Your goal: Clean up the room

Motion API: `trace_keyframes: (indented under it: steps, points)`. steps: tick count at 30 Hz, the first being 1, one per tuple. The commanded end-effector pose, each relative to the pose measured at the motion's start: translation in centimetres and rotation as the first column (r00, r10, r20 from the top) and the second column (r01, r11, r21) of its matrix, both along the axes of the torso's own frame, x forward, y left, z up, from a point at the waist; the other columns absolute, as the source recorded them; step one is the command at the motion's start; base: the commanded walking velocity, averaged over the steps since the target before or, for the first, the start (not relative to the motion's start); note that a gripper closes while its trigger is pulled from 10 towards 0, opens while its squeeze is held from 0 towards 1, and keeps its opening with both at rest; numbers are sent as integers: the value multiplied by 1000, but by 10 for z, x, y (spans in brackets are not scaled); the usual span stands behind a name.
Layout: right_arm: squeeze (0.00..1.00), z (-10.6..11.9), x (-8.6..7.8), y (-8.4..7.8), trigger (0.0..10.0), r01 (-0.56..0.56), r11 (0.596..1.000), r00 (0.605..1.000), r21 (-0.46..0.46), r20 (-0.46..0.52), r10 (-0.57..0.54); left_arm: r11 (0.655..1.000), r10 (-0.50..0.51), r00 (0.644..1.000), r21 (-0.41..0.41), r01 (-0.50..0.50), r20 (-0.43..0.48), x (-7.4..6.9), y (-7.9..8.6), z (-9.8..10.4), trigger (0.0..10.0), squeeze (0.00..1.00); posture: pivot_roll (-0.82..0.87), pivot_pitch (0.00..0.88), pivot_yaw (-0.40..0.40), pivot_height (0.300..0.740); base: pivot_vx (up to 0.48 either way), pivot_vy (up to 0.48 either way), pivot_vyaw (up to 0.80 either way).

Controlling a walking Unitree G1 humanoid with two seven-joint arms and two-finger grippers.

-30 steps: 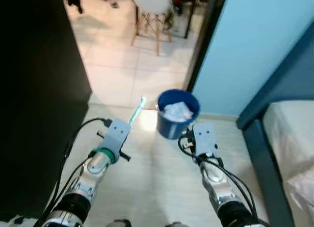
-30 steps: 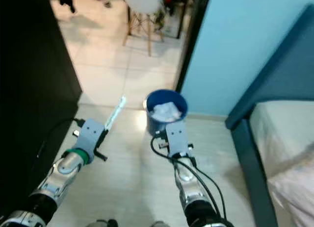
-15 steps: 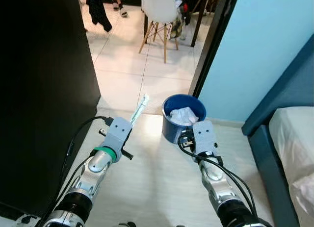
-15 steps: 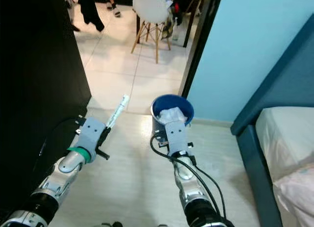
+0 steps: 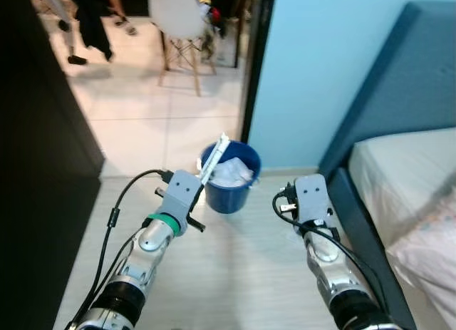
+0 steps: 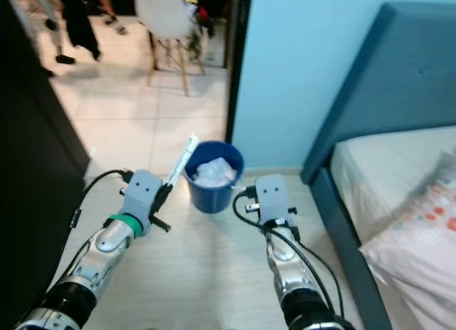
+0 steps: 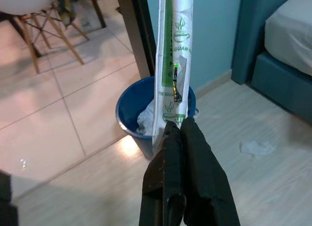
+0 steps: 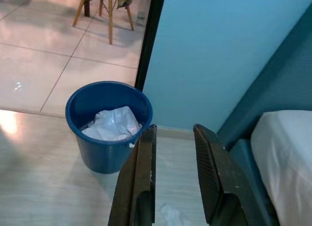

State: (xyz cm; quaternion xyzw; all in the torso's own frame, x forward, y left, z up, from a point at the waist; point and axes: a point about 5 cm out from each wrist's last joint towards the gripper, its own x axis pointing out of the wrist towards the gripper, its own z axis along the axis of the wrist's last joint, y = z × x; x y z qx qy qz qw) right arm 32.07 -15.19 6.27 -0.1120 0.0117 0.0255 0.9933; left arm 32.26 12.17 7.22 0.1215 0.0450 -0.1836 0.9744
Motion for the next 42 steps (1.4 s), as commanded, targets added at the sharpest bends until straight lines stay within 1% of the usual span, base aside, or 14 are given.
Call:
trace_keyframes:
  steps: [1,10,18,38,42]
  points:
    - [0,-2,-1,4,10000,-14,1000,1000,-4,-12,14,1000,7,1000,1,-7,-14,-2,2,-3,10000,0,-33,36,62,714,472,0,0]
    - [0,-2,-1,5,10000,-22,1000,1000,-6,-9,22,1000,26,1000,8,-26,-13,-1,4,-3,10000,0,-32,37,60,714,472,0,0]
    - [0,-1,1,8,10000,-34,999,999,-8,-11,34,1000,9,1000,14,-9,-20,-3,4,-5,10000,0,-31,40,58,714,480,0,0]
    - [0,-1,1,8,10000,-32,999,999,-9,-14,32,1000,-12,1000,15,12,-20,-4,0,-4,10000,0,-32,40,60,714,472,0,0]
    - [0,-1,1,9,10000,-33,999,999,-10,-15,33,999,-25,999,19,26,-25,-5,-1,-5,10000,0,-31,40,61,714,376,-293,0]
